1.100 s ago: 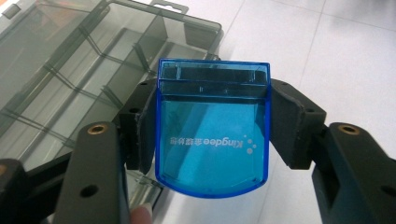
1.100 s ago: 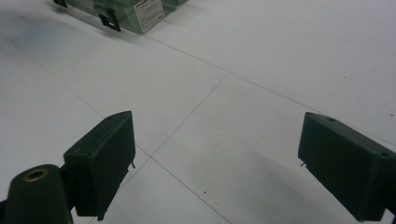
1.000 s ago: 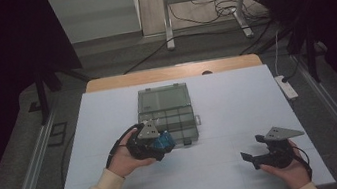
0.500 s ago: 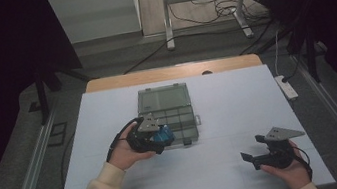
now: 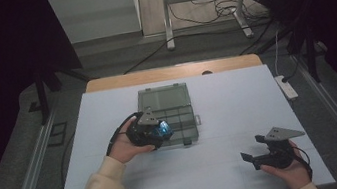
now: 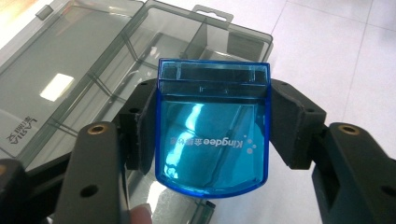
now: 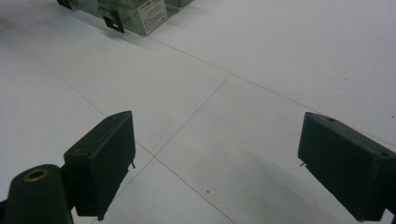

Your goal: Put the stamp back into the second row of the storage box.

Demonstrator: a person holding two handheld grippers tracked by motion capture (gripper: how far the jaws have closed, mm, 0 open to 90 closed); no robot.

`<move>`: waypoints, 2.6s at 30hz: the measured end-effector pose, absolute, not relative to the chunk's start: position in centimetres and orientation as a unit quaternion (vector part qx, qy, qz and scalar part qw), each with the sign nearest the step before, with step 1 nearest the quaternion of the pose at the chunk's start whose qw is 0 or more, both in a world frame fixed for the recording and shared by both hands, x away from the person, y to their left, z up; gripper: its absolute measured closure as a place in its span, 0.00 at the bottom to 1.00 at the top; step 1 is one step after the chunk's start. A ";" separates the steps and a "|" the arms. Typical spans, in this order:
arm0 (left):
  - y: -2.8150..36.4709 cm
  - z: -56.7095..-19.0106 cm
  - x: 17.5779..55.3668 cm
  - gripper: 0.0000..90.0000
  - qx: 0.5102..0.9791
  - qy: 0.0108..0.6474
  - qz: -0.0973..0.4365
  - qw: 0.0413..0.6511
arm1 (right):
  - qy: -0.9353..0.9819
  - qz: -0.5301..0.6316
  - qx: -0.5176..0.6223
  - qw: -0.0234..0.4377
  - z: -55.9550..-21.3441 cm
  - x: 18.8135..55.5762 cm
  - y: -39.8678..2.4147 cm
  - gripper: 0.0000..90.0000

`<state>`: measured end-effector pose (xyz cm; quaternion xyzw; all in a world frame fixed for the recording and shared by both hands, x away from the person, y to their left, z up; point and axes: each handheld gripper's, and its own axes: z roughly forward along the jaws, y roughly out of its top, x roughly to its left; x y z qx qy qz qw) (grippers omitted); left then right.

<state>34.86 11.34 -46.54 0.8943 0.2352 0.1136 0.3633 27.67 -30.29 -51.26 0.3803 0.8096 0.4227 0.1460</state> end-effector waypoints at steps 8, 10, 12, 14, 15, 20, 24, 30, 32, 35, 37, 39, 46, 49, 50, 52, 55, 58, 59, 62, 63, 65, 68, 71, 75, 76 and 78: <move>10.8 -46.3 36.1 0.45 0.897 0.234 0.112 0.357 | 0.809 0.422 0.381 0.147 -51.3 27.7 -30.3 0.13; 10.6 -46.2 36.4 0.45 0.900 0.233 0.112 0.352 | 0.810 0.420 0.382 0.149 -51.2 27.7 -30.3 0.13; 10.5 -46.2 36.6 0.45 0.900 0.234 0.111 0.350 | 0.810 0.421 0.380 0.147 -51.3 27.7 -30.3 0.13; 10.3 -46.2 36.9 0.45 0.901 0.234 0.111 0.348 | 0.810 0.421 0.380 0.146 -51.3 27.7 -30.3 0.13; 10.3 -46.2 37.0 0.45 0.902 0.233 0.111 0.347 | 0.811 0.421 0.380 0.147 -51.3 27.7 -30.3 0.13; 10.3 -46.5 37.5 0.45 0.901 0.238 0.109 0.346 | 0.810 0.422 0.380 0.145 -51.3 27.7 -30.3 0.13; 10.4 -46.6 37.8 0.45 0.901 0.241 0.107 0.344 | 0.811 0.421 0.380 0.145 -51.3 27.7 -30.3 0.13; 10.6 -46.7 37.9 0.45 0.900 0.244 0.105 0.345 | 0.812 0.419 0.380 0.142 -51.4 27.8 -30.3 0.13; 10.6 -46.8 37.9 0.45 0.902 0.242 0.105 0.342 | 0.813 0.418 0.380 0.142 -51.4 27.8 -30.3 0.13; 10.4 -47.1 38.0 0.45 0.904 0.241 0.102 0.337 | 0.813 0.419 0.380 0.141 -51.5 27.8 -30.3 0.13; 10.4 -47.2 38.1 0.45 0.905 0.240 0.100 0.337 | 0.813 0.419 0.380 0.141 -51.5 27.8 -30.3 0.13; 10.3 -47.5 38.2 0.45 0.907 0.240 0.097 0.332 | 0.813 0.418 0.380 0.140 -51.5 27.8 -30.3 0.13; 10.1 -48.0 38.3 0.45 0.910 0.238 0.090 0.328 | 0.813 0.419 0.379 0.139 -51.5 27.8 -30.3 0.13; 10.0 -48.3 38.3 0.45 0.911 0.236 0.087 0.326 | 0.814 0.418 0.379 0.139 -51.5 27.8 -30.3 0.13; 10.0 -48.3 38.3 0.45 0.912 0.235 0.086 0.325 | 0.814 0.418 0.378 0.139 -51.5 27.8 -30.3 0.13; 9.9 -48.6 38.3 0.45 0.914 0.234 0.084 0.320 | 0.814 0.418 0.379 0.137 -51.5 27.8 -30.2 0.13; 9.7 -48.9 38.3 0.45 0.918 0.229 0.086 0.313 | 0.814 0.418 0.379 0.137 -51.6 27.8 -30.2 0.13; 9.7 -48.9 38.3 0.45 0.918 0.229 0.085 0.312 | 0.815 0.415 0.379 0.138 -51.5 27.8 -30.2 0.13; 9.7 -49.0 38.3 0.45 0.918 0.228 0.085 0.312 | 0.816 0.415 0.379 0.138 -51.5 27.8 -30.2 0.13; 9.6 -49.0 38.3 0.45 0.918 0.228 0.084 0.312 | 0.816 0.415 0.378 0.137 -51.5 27.8 -30.2 0.13; 9.6 -49.0 38.3 0.45 0.919 0.227 0.084 0.312 | 0.816 0.415 0.378 0.137 -51.5 27.8 -30.2 0.13; 9.6 -49.1 38.3 0.45 0.919 0.227 0.085 0.312 | 0.816 0.415 0.378 0.137 -51.6 27.8 -30.2 0.13; 9.5 -49.1 38.2 0.45 0.919 0.224 0.084 0.312 | 0.816 0.416 0.378 0.136 -51.6 27.8 -30.2 0.13; 9.4 -49.2 38.2 0.45 0.920 0.222 0.082 0.312 | 0.816 0.418 0.377 0.133 -51.5 27.8 -30.1 0.13; 9.4 -49.2 38.3 0.45 0.920 0.222 0.081 0.314 | 0.816 0.418 0.377 0.133 -51.6 27.8 -30.2 0.13; 9.4 -49.2 38.3 0.45 0.920 0.222 0.080 0.314 | 0.816 0.416 0.378 0.134 -51.5 27.8 -30.2 0.13; 9.4 -49.2 38.2 0.45 0.920 0.220 0.080 0.314 | 0.816 0.417 0.378 0.134 -51.5 27.8 -30.2 0.13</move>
